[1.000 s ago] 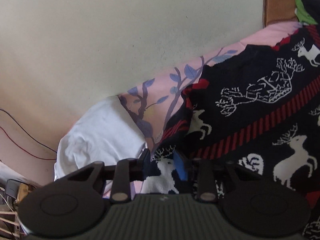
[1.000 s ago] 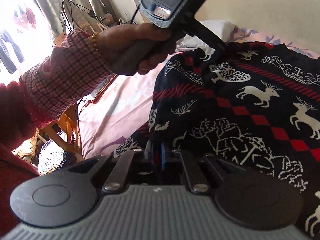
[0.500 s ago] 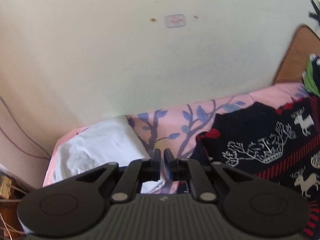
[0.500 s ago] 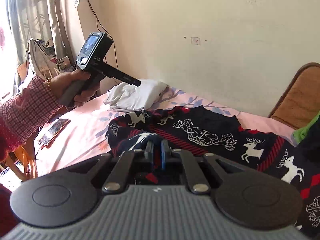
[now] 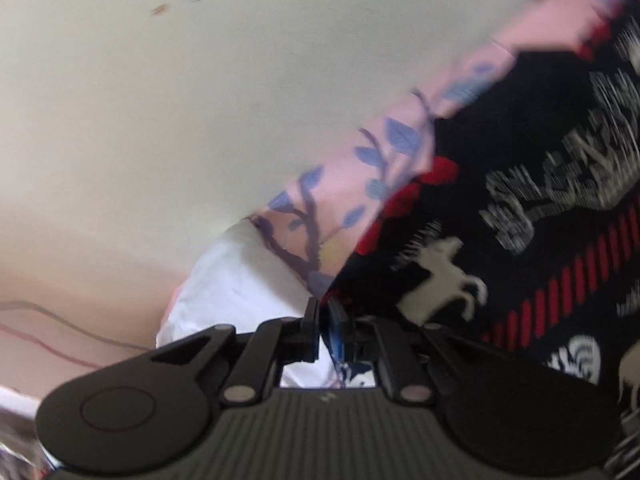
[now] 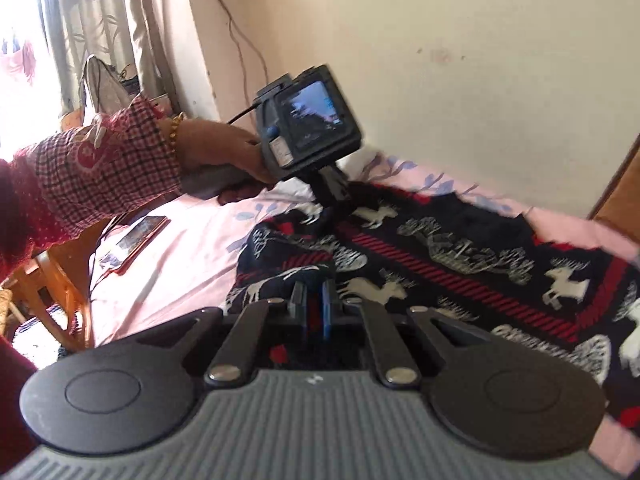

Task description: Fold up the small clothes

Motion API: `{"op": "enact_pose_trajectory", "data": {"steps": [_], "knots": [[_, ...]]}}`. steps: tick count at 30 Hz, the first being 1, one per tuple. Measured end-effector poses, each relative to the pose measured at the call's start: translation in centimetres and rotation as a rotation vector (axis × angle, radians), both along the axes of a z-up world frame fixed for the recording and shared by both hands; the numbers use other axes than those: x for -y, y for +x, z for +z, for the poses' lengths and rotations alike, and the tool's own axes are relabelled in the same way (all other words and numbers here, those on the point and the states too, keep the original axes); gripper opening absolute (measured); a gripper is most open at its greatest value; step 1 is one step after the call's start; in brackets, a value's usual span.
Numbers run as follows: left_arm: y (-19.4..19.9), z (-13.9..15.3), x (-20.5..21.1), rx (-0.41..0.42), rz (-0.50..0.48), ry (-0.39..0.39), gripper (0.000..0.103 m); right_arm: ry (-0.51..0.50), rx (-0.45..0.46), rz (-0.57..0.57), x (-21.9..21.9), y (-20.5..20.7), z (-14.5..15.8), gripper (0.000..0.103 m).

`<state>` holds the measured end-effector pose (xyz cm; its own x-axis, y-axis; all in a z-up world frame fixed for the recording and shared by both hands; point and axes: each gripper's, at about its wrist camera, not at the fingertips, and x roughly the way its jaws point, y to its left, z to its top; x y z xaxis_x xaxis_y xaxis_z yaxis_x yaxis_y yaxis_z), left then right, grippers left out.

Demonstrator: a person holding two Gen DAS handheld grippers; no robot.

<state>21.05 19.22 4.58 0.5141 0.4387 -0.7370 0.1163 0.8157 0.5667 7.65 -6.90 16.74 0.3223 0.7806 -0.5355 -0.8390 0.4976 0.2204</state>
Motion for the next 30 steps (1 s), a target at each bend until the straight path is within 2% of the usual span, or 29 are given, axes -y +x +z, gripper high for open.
{"op": "enact_pose_trajectory", "data": {"steps": [4, 7, 9, 11, 13, 15, 16, 17, 18, 20, 23, 25, 28, 30], "knots": [[1.2, 3.4, -4.0, 0.051, 0.110, -0.224, 0.006, 0.090, 0.117, -0.170, 4.1, 2.5, 4.0, 0.010], [2.1, 3.1, -4.8, 0.053, 0.146, -0.283, 0.006, 0.088, 0.143, -0.289, 6.0, 4.8, 4.1, 0.010], [2.5, 2.1, -4.6, 0.052, 0.173, -0.286, 0.007, 0.021, 0.118, -0.354, 6.0, 6.5, 2.4, 0.010], [2.5, 1.0, -3.9, 0.064, 0.172, -0.284, 0.009, -0.071, 0.049, -0.412, 5.3, 8.8, -0.8, 0.010], [2.4, 0.2, -3.2, 0.069, 0.152, -0.296, 0.010, -0.166, 0.048, -0.462, 4.5, 10.2, -3.8, 0.010], [2.0, -0.2, -2.8, 0.076, 0.144, -0.292, 0.014, -0.237, 0.027, -0.504, 4.3, 11.6, -6.2, 0.010], [1.8, -0.2, -2.7, 0.087, 0.140, -0.286, 0.020, -0.244, -0.003, -0.524, 4.7, 12.4, -7.2, 0.010], [1.3, 0.0, -2.6, 0.106, 0.137, -0.281, 0.028, -0.229, -0.032, -0.540, 5.0, 13.0, -7.8, 0.012], [0.7, 0.4, -2.7, 0.137, 0.137, -0.281, 0.032, -0.205, -0.050, -0.557, 5.6, 13.2, -7.9, 0.020], [-0.8, 1.5, -2.9, 0.201, 0.132, -0.310, 0.033, -0.135, -0.058, -0.605, 7.5, 12.9, -7.0, 0.033], [-3.8, 2.8, -2.6, 0.286, 0.103, -0.390, 0.032, 0.000, -0.033, -0.692, 11.2, 11.1, -4.2, 0.034], [-5.9, 3.0, -2.4, 0.329, 0.066, -0.452, 0.032, 0.075, -0.061, -0.726, 13.6, 10.3, -3.6, 0.036], [-8.1, 2.2, -1.3, 0.372, 0.015, -0.527, 0.033, 0.115, -0.128, -0.731, 15.5, 8.8, -4.2, 0.036], [-8.5, 0.9, -0.2, 0.380, -0.003, -0.535, 0.033, 0.092, -0.155, -0.741, 15.6, 8.1, -5.3, 0.036]]}}
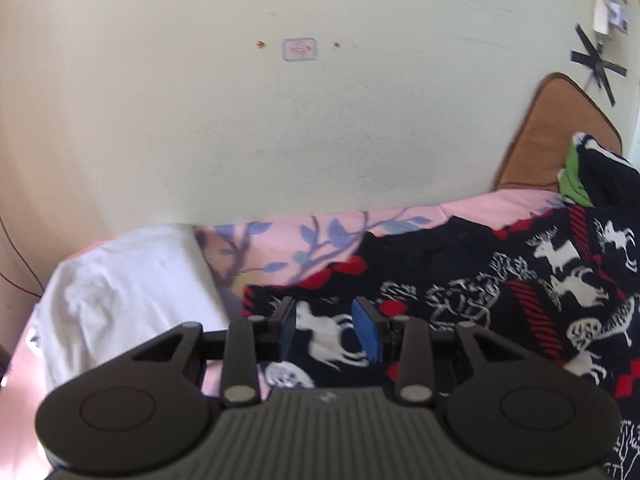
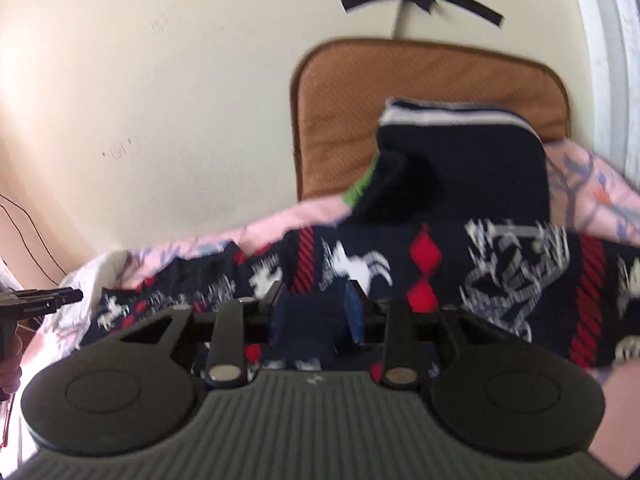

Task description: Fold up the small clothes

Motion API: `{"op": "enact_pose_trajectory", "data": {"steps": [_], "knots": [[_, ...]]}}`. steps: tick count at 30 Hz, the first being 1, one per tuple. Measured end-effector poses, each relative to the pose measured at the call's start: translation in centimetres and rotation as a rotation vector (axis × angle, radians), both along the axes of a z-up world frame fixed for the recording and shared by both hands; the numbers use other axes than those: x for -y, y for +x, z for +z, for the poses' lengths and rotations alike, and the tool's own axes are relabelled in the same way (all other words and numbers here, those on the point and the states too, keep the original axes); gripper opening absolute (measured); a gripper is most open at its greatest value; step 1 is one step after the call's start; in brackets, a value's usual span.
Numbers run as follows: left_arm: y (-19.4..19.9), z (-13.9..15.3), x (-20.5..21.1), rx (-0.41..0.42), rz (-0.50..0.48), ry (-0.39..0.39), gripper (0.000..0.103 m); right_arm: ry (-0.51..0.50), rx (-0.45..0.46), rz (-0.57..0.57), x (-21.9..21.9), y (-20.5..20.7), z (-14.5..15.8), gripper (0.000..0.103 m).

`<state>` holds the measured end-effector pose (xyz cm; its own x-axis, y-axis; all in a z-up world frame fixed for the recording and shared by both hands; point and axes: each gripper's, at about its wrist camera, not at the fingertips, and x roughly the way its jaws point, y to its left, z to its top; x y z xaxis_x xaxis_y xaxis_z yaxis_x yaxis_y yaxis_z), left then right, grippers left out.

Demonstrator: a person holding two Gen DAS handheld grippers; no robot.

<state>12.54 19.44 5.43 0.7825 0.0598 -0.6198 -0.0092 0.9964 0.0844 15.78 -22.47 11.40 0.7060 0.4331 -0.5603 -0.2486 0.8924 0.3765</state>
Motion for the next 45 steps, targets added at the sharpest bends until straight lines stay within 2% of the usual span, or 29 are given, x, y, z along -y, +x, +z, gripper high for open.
{"op": "enact_pose_trajectory", "data": {"steps": [2, 5, 6, 7, 8, 11, 13, 14, 16, 18, 22, 25, 27, 30, 34, 36, 37, 38, 40, 42, 45], "knots": [[0.3, -1.8, 0.6, -0.016, 0.010, -0.005, 0.033, -0.011, -0.040, -0.017, -0.4, 0.1, -1.5, 0.036], [1.2, -4.4, 0.2, -0.068, 0.062, -0.049, 0.032, 0.057, -0.125, -0.046, -0.6, 1.4, -3.7, 0.036], [1.3, -5.0, 0.0, -0.068, 0.073, -0.063, 0.032, 0.086, -0.153, -0.042, -0.8, 1.9, -4.4, 0.026], [1.1, -5.2, -0.2, -0.041, 0.079, -0.071, 0.032, 0.109, -0.183, -0.025, -1.2, 2.4, -4.9, 0.012], [0.9, -5.3, -0.3, -0.034, 0.081, -0.074, 0.032, 0.105, -0.189, -0.016, -1.8, 2.6, -5.0, 0.007], [0.5, -5.6, -0.1, -0.005, 0.085, -0.062, 0.032, 0.010, -0.053, -0.055, -3.0, 1.9, -3.2, 0.007], [0.4, -5.5, -0.1, -0.001, 0.089, -0.063, 0.032, 0.028, 0.048, -0.107, -2.7, 1.6, -1.7, 0.007], [0.5, -5.5, -0.1, 0.000, 0.092, -0.069, 0.033, 0.013, 0.071, -0.126, -2.7, 1.7, -1.5, 0.007], [0.5, -5.5, -0.3, 0.001, 0.092, -0.074, 0.032, -0.053, 0.025, -0.131, -3.7, 2.5, -2.6, 0.007], [0.3, -5.5, -0.3, 0.006, 0.091, -0.079, 0.032, -0.113, -0.071, -0.124, -4.9, 3.5, -4.6, 0.007], [-0.1, -5.4, -1.2, 0.022, 0.082, -0.144, 0.032, -0.090, -0.025, -0.136, -5.2, 2.5, -3.2, 0.007], [-0.4, -5.3, -2.0, 0.034, 0.078, -0.201, 0.032, -0.084, -0.022, -0.146, -4.6, 2.0, -2.0, 0.014], [-0.8, -5.1, -2.2, 0.048, 0.075, -0.215, 0.034, -0.067, -0.012, -0.212, -2.8, 1.3, -1.3, 0.018], [-1.2, -4.8, -2.0, 0.076, 0.068, -0.199, 0.038, 0.072, -0.006, -0.388, 2.7, -1.2, -0.8, 0.020], [-1.8, -4.4, -1.7, 0.118, 0.059, -0.187, 0.040, 0.242, -0.034, -0.636, 10.0, -4.9, -1.8, 0.020], [-1.9, -4.4, -1.5, 0.124, 0.061, -0.177, 0.042, 0.324, -0.074, -0.722, 13.1, -6.0, -3.0, 0.029], [-1.7, -4.5, -1.4, 0.116, 0.063, -0.171, 0.043, 0.398, -0.108, -0.767, 14.7, -6.3, -4.1, 0.031], [-1.5, -4.6, -1.4, 0.107, 0.068, -0.167, 0.043, 0.471, -0.132, -0.798, 16.0, -6.6, -5.1, 0.032], [-1.3, -4.7, -1.7, 0.100, 0.084, -0.173, 0.043, 0.576, -0.156, -0.831, 17.7, -6.7, -6.5, 0.026], [-1.2, -4.8, -2.1, 0.091, 0.102, -0.184, 0.043, 0.604, -0.137, -0.836, 18.5, -6.5, -6.9, 0.025], [-0.9, -5.0, -2.4, 0.080, 0.117, -0.197, 0.043, 0.578, -0.131, -0.859, 18.6, -5.4, -6.6, 0.024]]}}
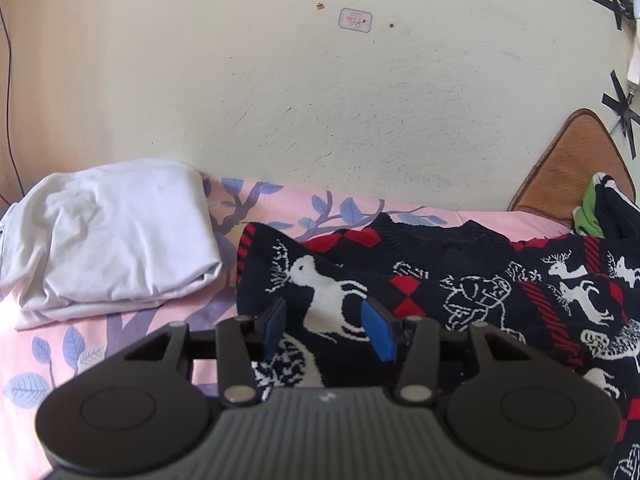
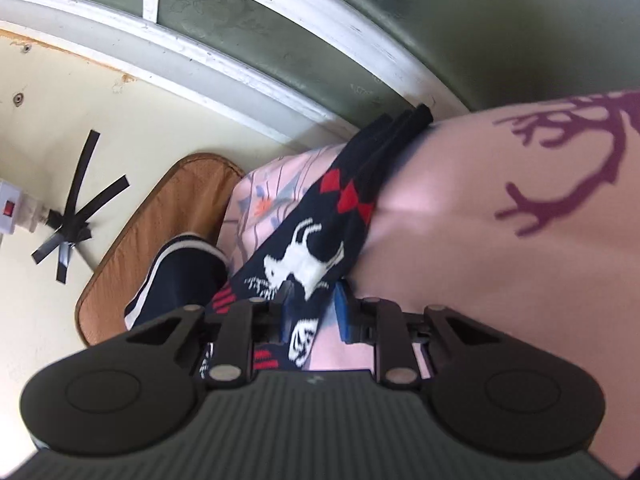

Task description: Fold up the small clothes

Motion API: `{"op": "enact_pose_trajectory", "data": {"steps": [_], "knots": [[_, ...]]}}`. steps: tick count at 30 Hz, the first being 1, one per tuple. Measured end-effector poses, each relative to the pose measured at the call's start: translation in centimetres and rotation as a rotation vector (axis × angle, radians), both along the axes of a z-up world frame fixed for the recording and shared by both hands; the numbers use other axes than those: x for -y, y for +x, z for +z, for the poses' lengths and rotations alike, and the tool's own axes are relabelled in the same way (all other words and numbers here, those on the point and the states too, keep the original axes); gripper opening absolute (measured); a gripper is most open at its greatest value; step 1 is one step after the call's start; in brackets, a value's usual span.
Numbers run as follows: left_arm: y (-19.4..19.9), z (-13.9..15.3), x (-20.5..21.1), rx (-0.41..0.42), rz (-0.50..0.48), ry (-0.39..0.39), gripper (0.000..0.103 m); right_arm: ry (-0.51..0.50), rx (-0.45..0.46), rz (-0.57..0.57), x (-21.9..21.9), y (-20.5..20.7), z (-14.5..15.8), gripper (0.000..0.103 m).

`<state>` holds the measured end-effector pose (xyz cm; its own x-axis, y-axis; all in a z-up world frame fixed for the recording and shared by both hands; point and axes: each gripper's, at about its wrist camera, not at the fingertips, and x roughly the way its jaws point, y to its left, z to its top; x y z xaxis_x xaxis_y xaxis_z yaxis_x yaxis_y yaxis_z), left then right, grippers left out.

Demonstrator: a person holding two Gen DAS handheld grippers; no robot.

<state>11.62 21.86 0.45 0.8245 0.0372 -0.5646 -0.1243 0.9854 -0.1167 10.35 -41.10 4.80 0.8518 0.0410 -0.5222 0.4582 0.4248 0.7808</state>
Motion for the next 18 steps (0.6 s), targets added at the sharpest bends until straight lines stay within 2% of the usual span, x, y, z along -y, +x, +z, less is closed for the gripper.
{"op": "enact_pose_trajectory", "data": {"steps": [1, 3, 6, 9, 12, 14, 16, 18], "knots": [[0.0, 0.0, -0.1, -0.001, 0.002, -0.001, 0.043, -0.010, 0.001, 0.001, 0.2, 0.4, 0.0, 0.022], [0.0, 0.0, -0.1, 0.001, 0.003, 0.001, 0.043, -0.042, -0.015, 0.014, 0.3, 1.3, -0.1, 0.009], [-0.2, 0.1, -0.1, 0.009, 0.005, 0.003, 0.043, -0.099, 0.007, 0.013, -0.1, 1.5, 0.5, 0.009], [-0.8, 0.5, -0.5, 0.055, 0.000, -0.020, 0.045, -0.246, 0.120, 0.095, -3.2, 1.6, 4.0, 0.009], [-1.8, 1.4, -1.8, 0.126, -0.024, -0.097, 0.049, -0.412, 0.276, 0.292, -9.8, 2.7, 8.9, 0.009], [-2.6, 2.2, -3.1, 0.176, -0.026, -0.146, 0.051, -0.527, 0.373, 0.459, -16.3, 3.7, 11.6, 0.009], [-3.4, 2.8, -4.3, 0.217, -0.031, -0.188, 0.052, -0.581, 0.453, 0.635, -23.1, 4.5, 13.0, 0.009], [-4.1, 3.5, -5.4, 0.255, -0.024, -0.215, 0.053, -0.579, 0.499, 0.798, -29.6, 5.3, 13.1, 0.009]]}}
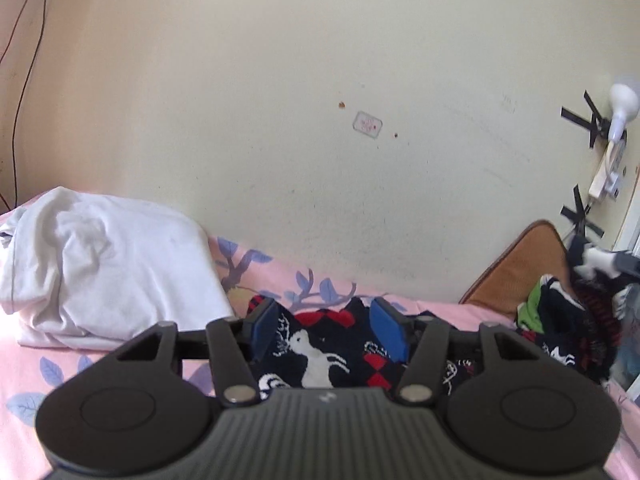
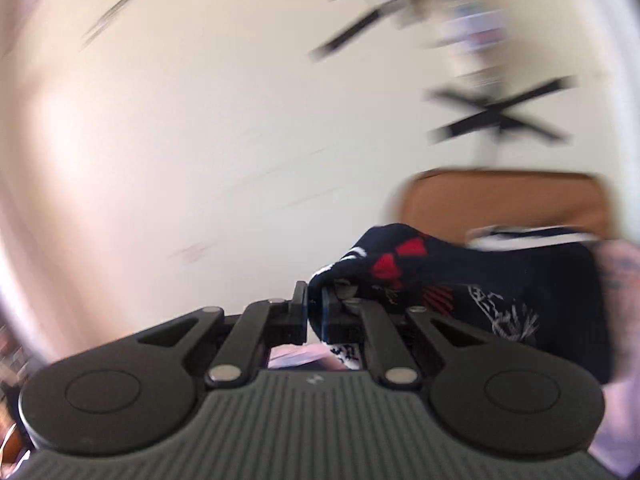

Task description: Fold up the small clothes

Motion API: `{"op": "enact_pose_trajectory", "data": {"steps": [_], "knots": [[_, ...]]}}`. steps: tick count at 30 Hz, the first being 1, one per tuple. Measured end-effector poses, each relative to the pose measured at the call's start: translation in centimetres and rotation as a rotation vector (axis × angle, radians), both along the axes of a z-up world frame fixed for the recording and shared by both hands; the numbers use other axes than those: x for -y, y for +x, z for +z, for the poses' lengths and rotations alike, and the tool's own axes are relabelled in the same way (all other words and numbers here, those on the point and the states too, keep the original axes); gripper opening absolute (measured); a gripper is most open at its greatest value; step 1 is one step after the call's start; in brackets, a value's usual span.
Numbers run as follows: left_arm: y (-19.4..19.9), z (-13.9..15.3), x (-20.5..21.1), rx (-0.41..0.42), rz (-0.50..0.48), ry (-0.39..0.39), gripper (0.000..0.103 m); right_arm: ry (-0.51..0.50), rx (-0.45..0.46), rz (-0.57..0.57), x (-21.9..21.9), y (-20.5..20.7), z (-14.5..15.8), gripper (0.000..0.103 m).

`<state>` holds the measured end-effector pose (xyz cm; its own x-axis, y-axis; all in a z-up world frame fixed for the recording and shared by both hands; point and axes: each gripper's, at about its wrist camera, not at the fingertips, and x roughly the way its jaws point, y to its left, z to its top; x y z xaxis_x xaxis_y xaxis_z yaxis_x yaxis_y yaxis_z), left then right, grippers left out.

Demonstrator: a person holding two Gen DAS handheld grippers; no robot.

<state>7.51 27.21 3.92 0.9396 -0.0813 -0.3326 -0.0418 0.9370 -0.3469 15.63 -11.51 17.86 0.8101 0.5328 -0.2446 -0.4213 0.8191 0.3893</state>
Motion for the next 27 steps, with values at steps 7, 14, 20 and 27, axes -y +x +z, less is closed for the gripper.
{"op": "enact_pose_trajectory", "data": {"steps": [7, 14, 20, 27], "knots": [[-0.2, 0.6, -2.4, 0.015, 0.042, -0.049, 0.054, -0.095, -0.251, 0.337, -16.4, 1.7, -8.6, 0.009], [0.4, 0.0, -1.1, -0.025, -0.011, -0.032, 0.054, -0.057, -0.322, 0.397, -15.6, 2.1, -10.0, 0.009], [0.7, -0.5, 1.4, -0.055, -0.086, 0.071, 0.055, -0.130, -0.437, 0.475, -13.3, 1.3, -10.7, 0.032], [2.6, -0.4, 5.4, -0.094, -0.176, 0.114, 0.051, -0.083, -0.224, 0.222, -3.2, -0.4, -6.5, 0.032]]}}
